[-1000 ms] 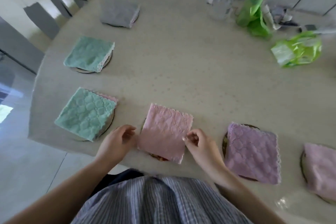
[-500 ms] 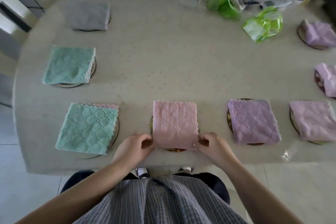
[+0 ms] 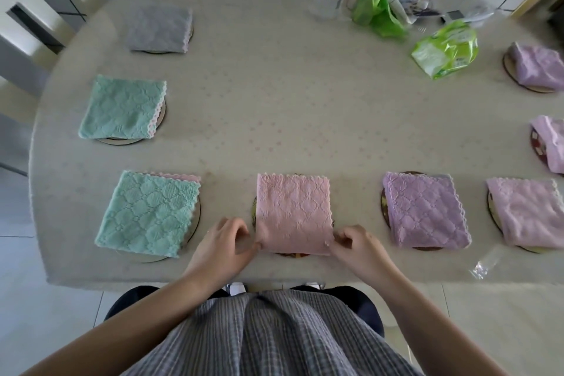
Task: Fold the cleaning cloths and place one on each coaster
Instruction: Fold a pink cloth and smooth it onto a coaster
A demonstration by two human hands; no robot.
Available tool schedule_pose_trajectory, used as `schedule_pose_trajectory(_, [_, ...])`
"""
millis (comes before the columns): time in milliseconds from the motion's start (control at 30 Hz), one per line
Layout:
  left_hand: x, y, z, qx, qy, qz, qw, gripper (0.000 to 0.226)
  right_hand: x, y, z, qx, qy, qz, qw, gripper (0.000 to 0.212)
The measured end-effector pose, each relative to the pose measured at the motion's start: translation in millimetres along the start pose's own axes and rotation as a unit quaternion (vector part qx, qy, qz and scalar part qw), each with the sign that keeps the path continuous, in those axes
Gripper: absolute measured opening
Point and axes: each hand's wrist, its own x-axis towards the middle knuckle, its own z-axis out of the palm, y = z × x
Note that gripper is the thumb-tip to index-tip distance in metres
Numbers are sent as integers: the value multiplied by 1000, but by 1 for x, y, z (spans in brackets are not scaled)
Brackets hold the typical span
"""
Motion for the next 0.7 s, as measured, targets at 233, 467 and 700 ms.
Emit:
schedule_pose_trajectory(233, [20, 26, 8, 127, 65, 186, 972, 55, 9, -42, 3, -96, 84, -160, 979, 53])
schedule_pose_trajectory(467, [45, 21, 32, 322, -13, 184, 929, 71, 34, -30, 25, -242, 34, -193, 950, 68])
schedule_pose_trajectory(700, [33, -8, 28, 340, 5, 192, 921, 61, 47, -5, -3, -352, -7, -204, 913, 67])
